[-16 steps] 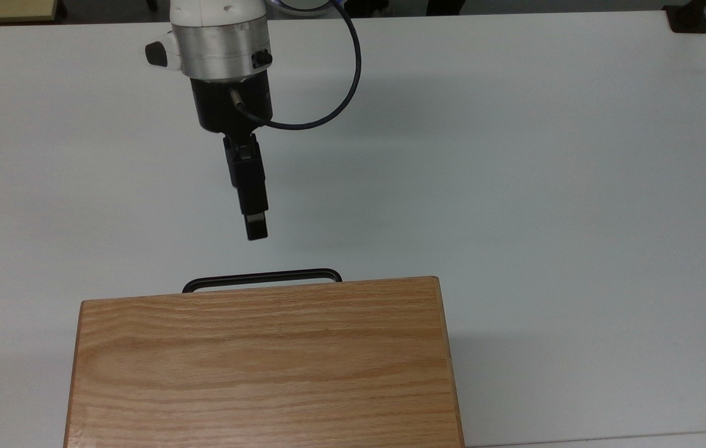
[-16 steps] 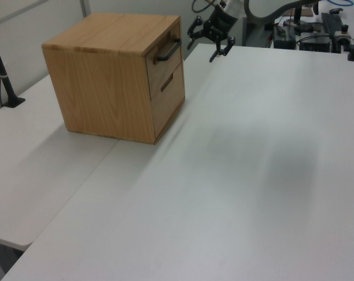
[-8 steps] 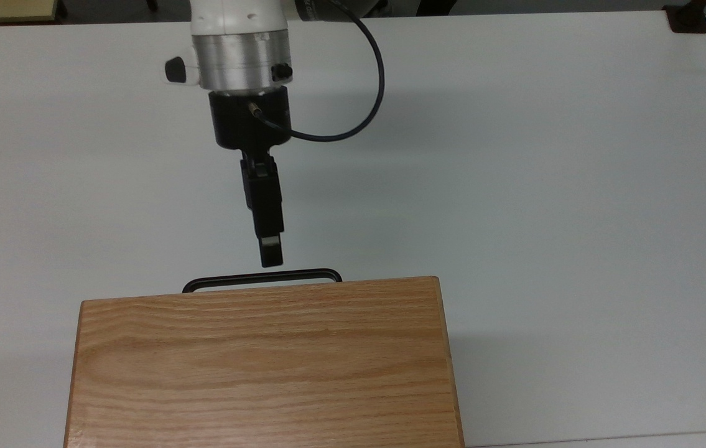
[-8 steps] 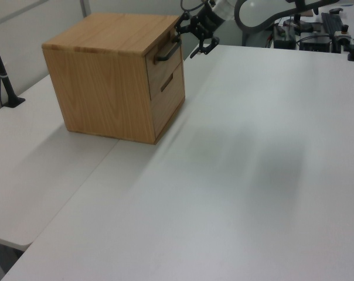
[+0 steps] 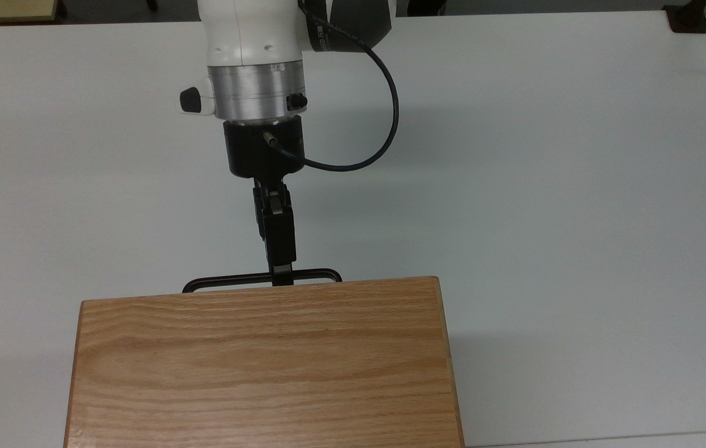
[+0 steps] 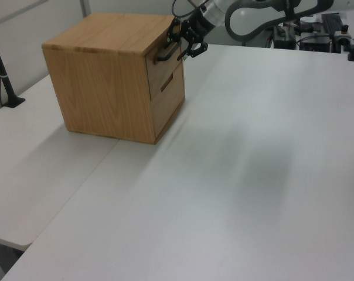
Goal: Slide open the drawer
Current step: 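Hook the gripper fingers behind the black drawer handle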
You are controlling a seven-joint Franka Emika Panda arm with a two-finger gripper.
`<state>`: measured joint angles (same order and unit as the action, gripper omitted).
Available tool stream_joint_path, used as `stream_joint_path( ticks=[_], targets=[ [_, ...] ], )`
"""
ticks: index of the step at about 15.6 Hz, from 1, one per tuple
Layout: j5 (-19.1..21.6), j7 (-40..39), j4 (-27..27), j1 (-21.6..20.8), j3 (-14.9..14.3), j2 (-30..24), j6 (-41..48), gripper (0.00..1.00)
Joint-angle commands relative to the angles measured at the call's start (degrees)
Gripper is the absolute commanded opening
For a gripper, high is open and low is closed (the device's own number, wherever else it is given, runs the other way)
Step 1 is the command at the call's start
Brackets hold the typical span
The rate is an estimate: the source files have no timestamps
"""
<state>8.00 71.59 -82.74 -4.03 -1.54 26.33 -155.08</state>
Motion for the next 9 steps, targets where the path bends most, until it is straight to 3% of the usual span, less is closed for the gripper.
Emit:
stream_joint_path(
  ticks=[1, 5, 9],
  targets=[
    [-2.45, 0.92, 1.00, -0.98, -0.93, 0.65, -0.93, 0.29],
    [-2.99, 0.48, 0.74, -0.45, -1.01, 0.04, -0.49, 0.12],
    [-2.73, -0.57, -2.41, -0.19, -1.01, -3.47, 0.83, 0.09]
  ],
)
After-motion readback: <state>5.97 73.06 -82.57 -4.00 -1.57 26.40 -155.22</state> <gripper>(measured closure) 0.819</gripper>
